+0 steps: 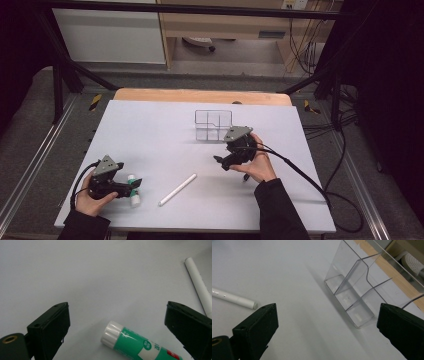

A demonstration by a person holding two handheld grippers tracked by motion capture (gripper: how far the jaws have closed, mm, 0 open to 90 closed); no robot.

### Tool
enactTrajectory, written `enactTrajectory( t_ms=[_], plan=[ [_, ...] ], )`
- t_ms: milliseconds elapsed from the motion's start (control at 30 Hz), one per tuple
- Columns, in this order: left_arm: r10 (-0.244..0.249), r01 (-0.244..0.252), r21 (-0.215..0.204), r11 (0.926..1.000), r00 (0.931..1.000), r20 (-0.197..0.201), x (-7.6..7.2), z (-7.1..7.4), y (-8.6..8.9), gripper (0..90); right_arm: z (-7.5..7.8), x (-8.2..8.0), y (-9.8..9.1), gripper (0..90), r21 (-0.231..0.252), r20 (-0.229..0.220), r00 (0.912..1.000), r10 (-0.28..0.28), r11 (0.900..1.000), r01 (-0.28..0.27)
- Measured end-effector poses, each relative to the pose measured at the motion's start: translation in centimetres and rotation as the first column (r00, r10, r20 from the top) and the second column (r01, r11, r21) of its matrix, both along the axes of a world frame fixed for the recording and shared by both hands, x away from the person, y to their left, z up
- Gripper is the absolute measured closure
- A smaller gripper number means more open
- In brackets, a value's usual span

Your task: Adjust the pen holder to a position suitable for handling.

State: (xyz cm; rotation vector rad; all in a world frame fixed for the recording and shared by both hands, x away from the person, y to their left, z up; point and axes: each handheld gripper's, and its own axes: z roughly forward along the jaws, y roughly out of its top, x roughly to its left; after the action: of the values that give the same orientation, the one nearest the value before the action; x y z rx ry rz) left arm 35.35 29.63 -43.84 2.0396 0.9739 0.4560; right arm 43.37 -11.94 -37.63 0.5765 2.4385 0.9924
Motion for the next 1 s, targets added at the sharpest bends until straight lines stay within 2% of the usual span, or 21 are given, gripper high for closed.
enactTrajectory(
  t_ms=[100, 233, 333, 633, 700, 767, 933, 1000],
  plan=[
    [0.002, -0.002, 0.0, 1.0, 1.0, -0.002, 0.0, 0.0, 0.0, 6.0, 0.0, 0.6, 0.4, 4.5, -0.008, 0.013, 0.9999, 0.008, 0.9999, -0.008],
    [0.004, -0.004, -0.004, 1.0, 1.0, 0.001, 0.0, 0.0, 0.0, 6.0, -0.1, 1.4, 1.1, 5.3, -0.042, 0.026, 0.9995, 0.018, 0.999, -0.017],
    [0.004, -0.004, -0.001, 1.0, 1.0, 0.0, 0.0, 0.0, 0.0, 6.0, 0.0, 1.7, 1.4, 6.2, -0.043, 0.045, 0.9988, 0.019, 0.9989, -0.017],
    [0.003, -0.003, 0.0, 1.0, 1.0, 0.001, 0.1, 0.0, 0.0, 6.0, 0.0, 3.6, 2.3, 9.9, -0.081, 0.059, 0.9981, 0.02, 0.9966, -0.015],
    [-0.001, 0.001, 0.001, 1.0, 1.0, 0.002, 0.1, 0.0, -0.1, 6.0, -0.1, 4.2, 2.5, 10.3, -0.114, 0.062, 0.9979, 0.02, 0.9933, -0.013],
    [-0.001, 0.001, 0.003, 1.0, 1.0, 0.002, 0.1, 0.0, -0.1, 6.0, -0.1, 4.4, 2.6, 10.3, -0.124, 0.064, 0.9978, 0.018, 0.9922, -0.01],
    [0.002, -0.002, -0.002, 1.0, 1.0, 0.005, 0.1, 0.0, 0.0, 6.0, 0.1, 5.2, 2.9, 18.8, -0.13, 0.088, 0.9957, 0.031, 0.9914, -0.019],
    [0.001, -0.001, -0.001, 1.0, 1.0, 0.005, 0.1, 0.0, 0.0, 6.0, 0.0, 5.5, 3.1, 20.9, -0.153, 0.086, 0.9956, 0.037, 0.988, -0.024]
  ],
)
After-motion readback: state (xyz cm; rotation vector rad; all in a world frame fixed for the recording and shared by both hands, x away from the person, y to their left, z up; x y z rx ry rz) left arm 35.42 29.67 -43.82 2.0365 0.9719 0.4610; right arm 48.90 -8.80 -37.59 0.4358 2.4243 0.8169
